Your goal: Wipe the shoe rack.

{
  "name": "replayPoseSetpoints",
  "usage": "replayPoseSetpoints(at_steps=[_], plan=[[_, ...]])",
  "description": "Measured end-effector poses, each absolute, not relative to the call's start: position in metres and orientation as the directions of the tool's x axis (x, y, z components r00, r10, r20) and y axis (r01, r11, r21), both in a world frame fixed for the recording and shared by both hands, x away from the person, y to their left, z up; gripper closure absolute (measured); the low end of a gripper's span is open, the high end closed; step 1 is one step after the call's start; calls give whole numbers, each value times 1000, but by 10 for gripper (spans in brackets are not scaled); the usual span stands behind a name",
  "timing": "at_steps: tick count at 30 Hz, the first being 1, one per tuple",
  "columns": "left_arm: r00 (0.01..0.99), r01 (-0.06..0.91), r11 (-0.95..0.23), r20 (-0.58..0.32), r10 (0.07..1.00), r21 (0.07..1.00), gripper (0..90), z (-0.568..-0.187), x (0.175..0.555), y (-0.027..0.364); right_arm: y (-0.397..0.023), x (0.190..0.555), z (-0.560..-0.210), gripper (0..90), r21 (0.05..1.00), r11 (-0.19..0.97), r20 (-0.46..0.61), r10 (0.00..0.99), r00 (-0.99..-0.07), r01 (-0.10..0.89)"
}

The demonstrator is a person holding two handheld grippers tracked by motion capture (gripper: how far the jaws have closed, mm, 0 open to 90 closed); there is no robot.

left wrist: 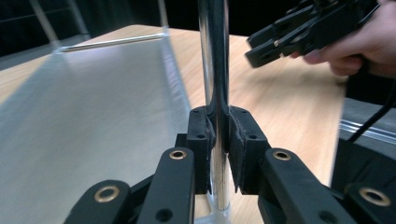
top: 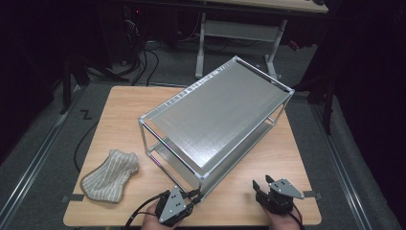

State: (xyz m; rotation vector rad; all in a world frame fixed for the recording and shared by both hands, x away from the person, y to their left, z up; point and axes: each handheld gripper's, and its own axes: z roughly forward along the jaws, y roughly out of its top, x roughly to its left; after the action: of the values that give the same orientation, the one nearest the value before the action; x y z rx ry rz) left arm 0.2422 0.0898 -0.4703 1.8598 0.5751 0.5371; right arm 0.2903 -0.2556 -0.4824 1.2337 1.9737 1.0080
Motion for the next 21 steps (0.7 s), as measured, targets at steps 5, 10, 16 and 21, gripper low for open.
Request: replayPoseSetpoints(at_steps=[5, 10, 16, 21], plan=[[729, 174, -303, 85, 680, 937, 791, -470, 239, 115, -245, 303, -481, 464, 849, 283, -92, 911, -403, 446], [679, 205, -286, 74, 730, 936, 795, -470, 233, 143, -236, 316, -479, 462, 854, 290, -100, 906, -412, 432], [626, 238, -272, 67, 777, 932, 797, -469, 225, 170, -235, 330, -475, 463, 867, 275, -104, 915, -389, 415], [588, 255, -263, 67, 806, 931, 798, -469, 219, 193, -241, 339, -471, 493, 883, 255, -105, 925, -364, 394]])
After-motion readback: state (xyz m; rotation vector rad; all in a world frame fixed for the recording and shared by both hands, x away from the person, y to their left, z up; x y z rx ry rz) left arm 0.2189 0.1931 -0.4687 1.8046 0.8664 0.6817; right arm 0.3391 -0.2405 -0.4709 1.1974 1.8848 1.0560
